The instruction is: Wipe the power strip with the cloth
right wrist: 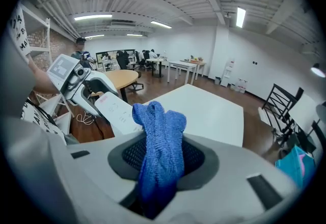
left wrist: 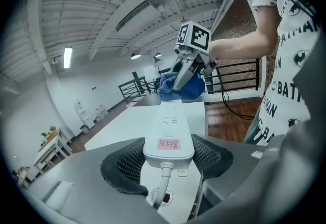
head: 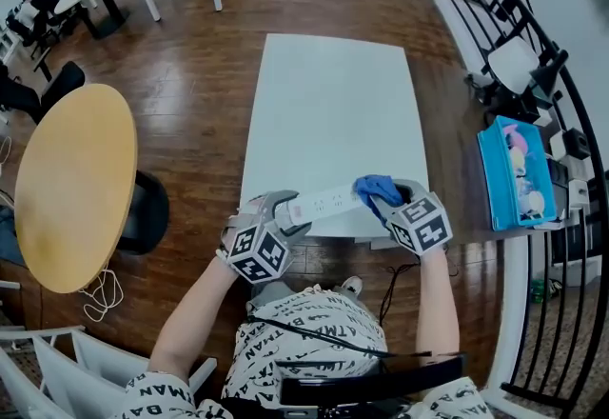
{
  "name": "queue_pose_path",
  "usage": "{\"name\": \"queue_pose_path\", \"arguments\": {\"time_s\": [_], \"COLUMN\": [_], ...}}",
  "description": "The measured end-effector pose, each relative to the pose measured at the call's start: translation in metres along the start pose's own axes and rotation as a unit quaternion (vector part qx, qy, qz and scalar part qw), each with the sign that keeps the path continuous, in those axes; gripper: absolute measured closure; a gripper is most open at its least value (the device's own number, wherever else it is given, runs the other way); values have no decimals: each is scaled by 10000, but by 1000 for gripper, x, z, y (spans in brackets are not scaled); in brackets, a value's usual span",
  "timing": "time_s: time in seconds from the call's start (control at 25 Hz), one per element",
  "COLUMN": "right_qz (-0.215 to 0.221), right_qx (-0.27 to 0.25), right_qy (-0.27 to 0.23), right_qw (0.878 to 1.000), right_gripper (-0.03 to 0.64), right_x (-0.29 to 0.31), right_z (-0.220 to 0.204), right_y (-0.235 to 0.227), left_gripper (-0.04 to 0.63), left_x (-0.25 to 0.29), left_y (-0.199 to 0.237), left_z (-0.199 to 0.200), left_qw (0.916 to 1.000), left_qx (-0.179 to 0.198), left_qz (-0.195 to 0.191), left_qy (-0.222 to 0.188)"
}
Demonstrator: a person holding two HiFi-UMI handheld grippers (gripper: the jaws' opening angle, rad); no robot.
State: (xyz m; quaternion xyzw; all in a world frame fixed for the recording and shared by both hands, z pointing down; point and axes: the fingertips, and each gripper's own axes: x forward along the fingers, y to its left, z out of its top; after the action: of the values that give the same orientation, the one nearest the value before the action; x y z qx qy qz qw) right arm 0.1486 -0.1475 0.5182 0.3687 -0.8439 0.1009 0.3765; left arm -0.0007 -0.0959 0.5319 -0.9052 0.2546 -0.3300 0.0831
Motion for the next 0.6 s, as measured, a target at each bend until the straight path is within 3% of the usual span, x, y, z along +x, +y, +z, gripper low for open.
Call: {"name": "queue_pose_path", "arguments": {"time_s": [0.24, 0.6], "right_qz": [-525, -273], "right_qx": [264, 107], "right_qy": [49, 43], "right_qw": [9983, 9996], "right_gripper": [476, 476], "right_x": [-15, 2], "right_z": [-14, -4], "right_y": [-37, 4], "left_gripper": [311, 311], "left_x": [-1, 8], "left_y": [-1, 3], "left_z": [1, 6], "left_qw": [9999, 9999], "left_qx": [-24, -22], "left_qz": [-110, -136], "left_qy": [-9, -36]}}
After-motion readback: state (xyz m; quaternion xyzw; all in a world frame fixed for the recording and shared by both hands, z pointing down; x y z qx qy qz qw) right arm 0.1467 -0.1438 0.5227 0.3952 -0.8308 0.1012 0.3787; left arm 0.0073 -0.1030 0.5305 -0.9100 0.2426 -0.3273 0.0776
